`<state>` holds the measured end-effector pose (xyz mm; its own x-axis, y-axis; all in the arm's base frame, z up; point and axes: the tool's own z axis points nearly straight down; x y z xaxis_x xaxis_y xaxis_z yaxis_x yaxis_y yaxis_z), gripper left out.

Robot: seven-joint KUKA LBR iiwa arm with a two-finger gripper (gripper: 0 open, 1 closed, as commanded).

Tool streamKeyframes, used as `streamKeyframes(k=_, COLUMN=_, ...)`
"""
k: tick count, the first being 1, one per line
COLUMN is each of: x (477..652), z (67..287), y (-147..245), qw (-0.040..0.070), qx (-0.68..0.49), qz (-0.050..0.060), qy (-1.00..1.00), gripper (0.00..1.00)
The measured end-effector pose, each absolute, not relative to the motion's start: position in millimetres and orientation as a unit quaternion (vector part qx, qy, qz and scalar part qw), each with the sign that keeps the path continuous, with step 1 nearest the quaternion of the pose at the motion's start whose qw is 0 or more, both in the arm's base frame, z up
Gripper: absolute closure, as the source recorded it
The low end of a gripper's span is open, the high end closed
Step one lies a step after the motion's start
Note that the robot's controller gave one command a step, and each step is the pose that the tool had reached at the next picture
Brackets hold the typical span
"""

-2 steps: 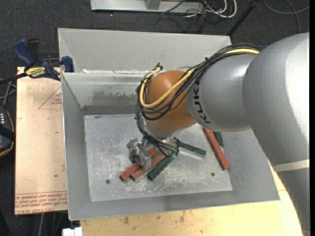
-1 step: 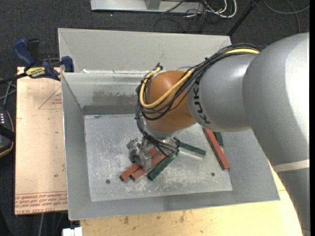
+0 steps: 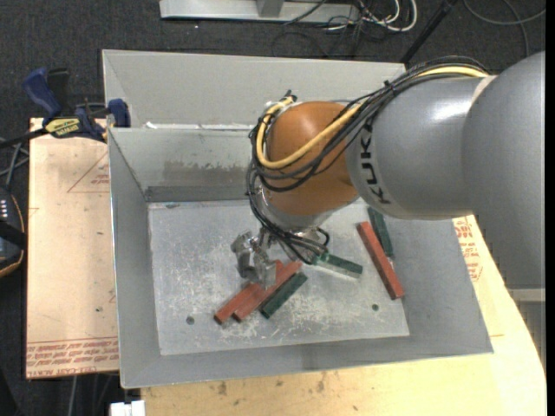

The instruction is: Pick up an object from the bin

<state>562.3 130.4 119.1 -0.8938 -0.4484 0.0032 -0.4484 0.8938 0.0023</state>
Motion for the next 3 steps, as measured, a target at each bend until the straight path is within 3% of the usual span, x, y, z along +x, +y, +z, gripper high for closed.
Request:
streamKeyframes(k=1, x=557.3, z=144.7, y=127.0, qw=-0.001, qx=0.226, qz=-0.001, qy=-0.974, gripper=0.00)
streamKeyframes(k=2, x=554.4, z=133.3, y=125.6, qw=-0.001, qx=0.225, qz=-0.001, qy=-0.974, gripper=0.00)
streamKeyframes(k=3, x=560.1, z=74.1, y=116.5, qw=-0.002, qx=0.285, qz=-0.001, qy=-0.959, gripper=1.00)
